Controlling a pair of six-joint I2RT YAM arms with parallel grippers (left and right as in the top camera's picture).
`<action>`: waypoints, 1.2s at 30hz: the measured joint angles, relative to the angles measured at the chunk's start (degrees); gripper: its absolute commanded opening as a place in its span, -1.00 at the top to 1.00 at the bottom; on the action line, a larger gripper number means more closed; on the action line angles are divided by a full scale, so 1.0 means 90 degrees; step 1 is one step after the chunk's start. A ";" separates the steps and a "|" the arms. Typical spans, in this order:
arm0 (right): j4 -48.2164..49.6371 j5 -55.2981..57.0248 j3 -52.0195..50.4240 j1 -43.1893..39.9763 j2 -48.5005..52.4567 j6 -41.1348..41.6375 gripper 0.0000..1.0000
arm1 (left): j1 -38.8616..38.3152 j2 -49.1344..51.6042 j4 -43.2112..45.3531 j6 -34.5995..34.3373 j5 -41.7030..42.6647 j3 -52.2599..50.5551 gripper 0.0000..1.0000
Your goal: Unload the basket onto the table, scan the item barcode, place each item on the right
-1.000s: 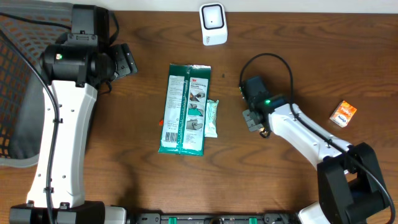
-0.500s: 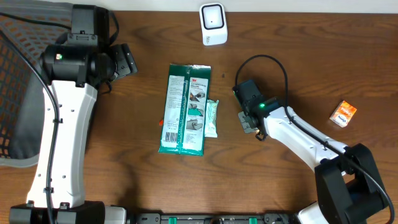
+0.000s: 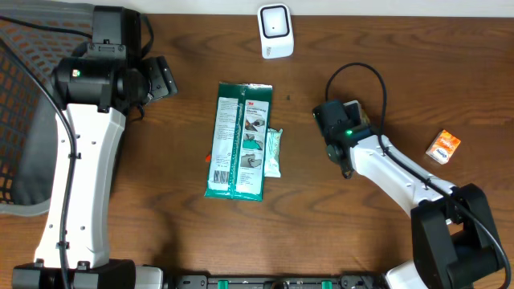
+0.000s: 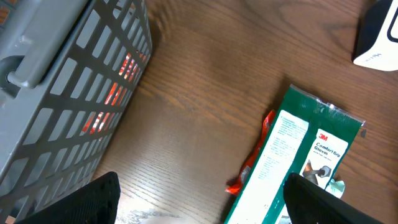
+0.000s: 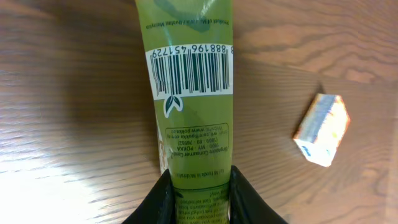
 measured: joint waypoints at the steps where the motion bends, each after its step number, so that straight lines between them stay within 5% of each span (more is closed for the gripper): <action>1: 0.0002 0.0024 0.0000 -0.0010 0.0000 0.0002 0.62 | 0.0000 0.0000 0.0000 0.0000 0.0000 0.0000 -0.69; 17: 0.0316 -0.1241 -0.0279 0.0017 -0.0036 0.0129 0.44 | 0.0000 0.0000 0.0000 0.0002 0.0000 0.0000 -0.69; 36: 0.0102 -0.3019 0.0080 -0.0104 -0.0398 0.0253 -0.37 | 0.0000 0.0000 0.0000 0.0002 0.0000 0.0000 -0.69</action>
